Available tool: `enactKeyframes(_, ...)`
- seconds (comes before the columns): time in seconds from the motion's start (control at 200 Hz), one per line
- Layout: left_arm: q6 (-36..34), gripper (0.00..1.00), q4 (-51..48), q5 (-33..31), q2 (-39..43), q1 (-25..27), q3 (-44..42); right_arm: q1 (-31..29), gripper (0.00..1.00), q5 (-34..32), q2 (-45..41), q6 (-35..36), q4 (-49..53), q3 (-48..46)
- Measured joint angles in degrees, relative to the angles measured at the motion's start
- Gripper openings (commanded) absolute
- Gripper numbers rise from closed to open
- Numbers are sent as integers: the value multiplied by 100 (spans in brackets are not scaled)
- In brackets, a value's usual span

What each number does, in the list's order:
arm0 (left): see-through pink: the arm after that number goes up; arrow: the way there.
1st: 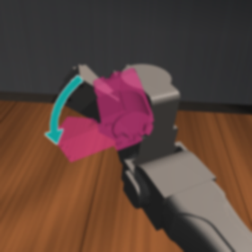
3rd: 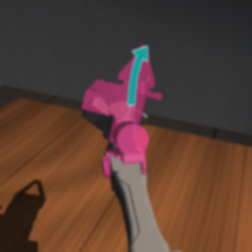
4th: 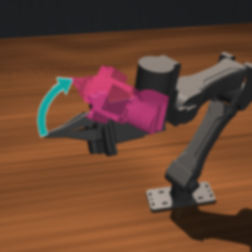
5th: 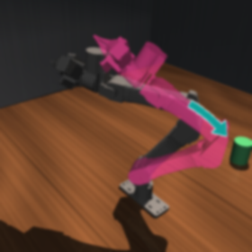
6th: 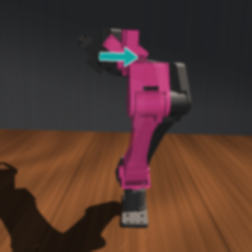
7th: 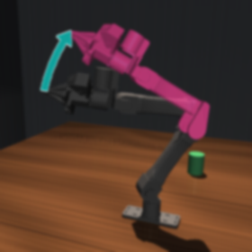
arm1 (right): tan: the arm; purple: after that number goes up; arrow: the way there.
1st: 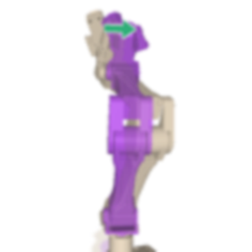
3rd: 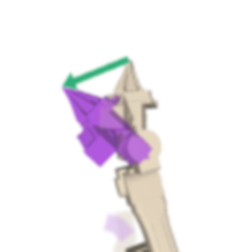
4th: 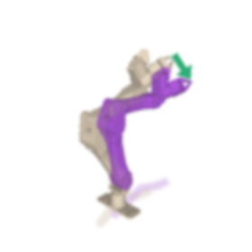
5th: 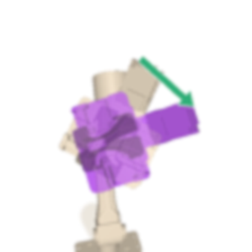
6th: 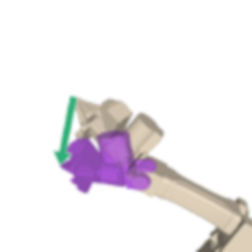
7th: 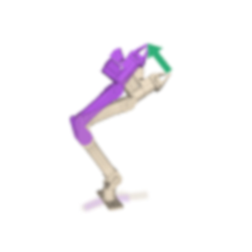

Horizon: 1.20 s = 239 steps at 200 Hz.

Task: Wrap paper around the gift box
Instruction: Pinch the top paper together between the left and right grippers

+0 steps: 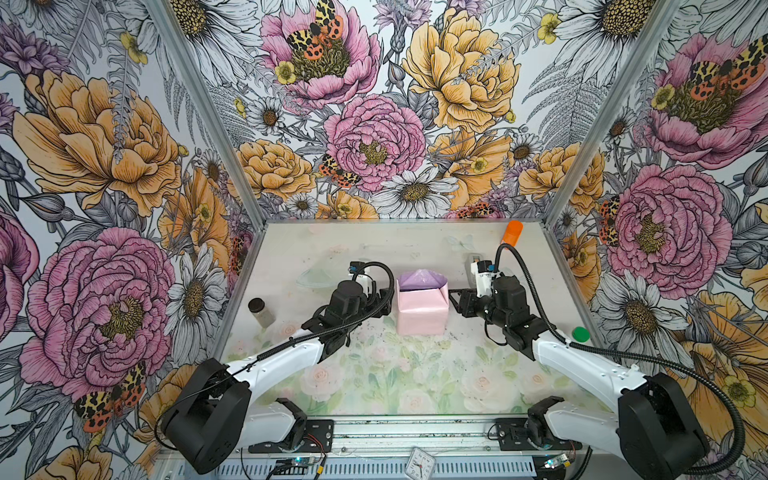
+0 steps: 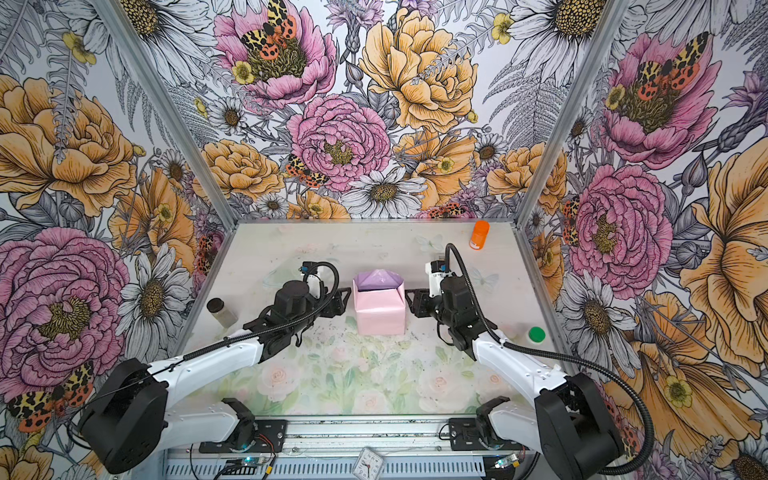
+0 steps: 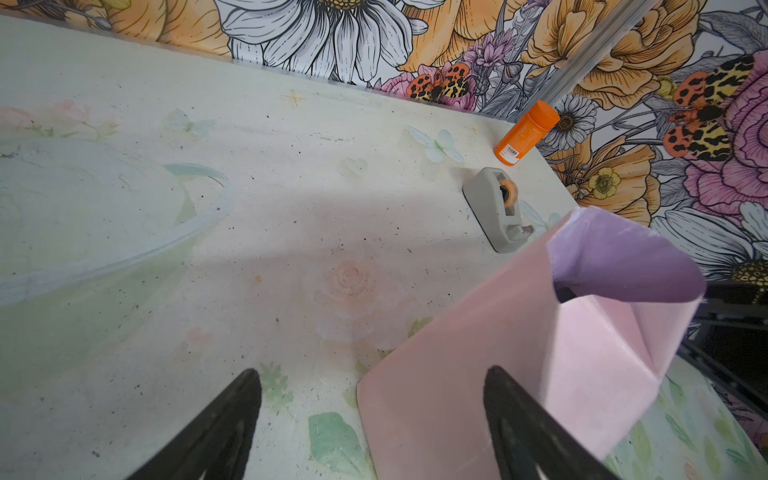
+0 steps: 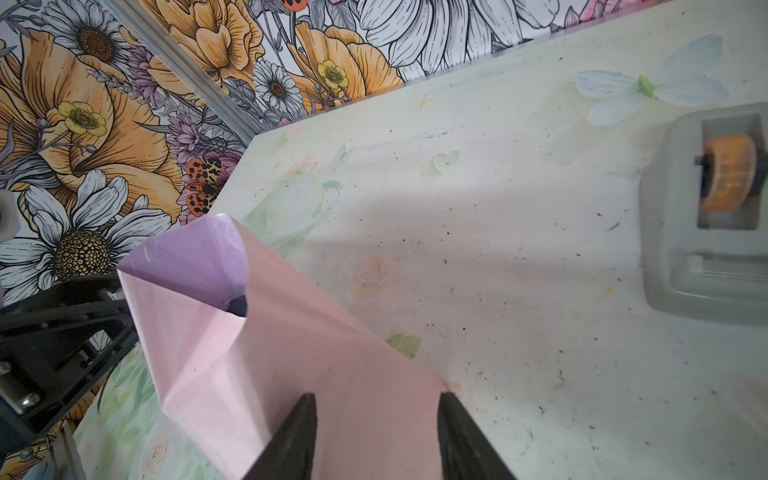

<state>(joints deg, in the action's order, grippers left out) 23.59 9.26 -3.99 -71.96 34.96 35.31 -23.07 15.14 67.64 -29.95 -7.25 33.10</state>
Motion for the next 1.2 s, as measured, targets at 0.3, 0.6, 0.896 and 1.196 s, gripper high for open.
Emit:
enactKeyframes(0.3, 0, 86, 0, 0, 0, 0, 0, -66, 50, 85, 234, 70, -81, 61)
enactKeyframes(0.6, -2, 86, 2, 2, -13, -2, 0, -114, 51, 260, 439, 162, 15, 116)
enactKeyframes(0.896, 2, 85, 90, 129, -269, -2, 7, -114, 51, 297, 638, 391, 468, 398)
enactKeyframes(1.196, 2, 85, 199, 247, -398, -2, 146, -114, 52, 304, 789, 437, 487, 527)
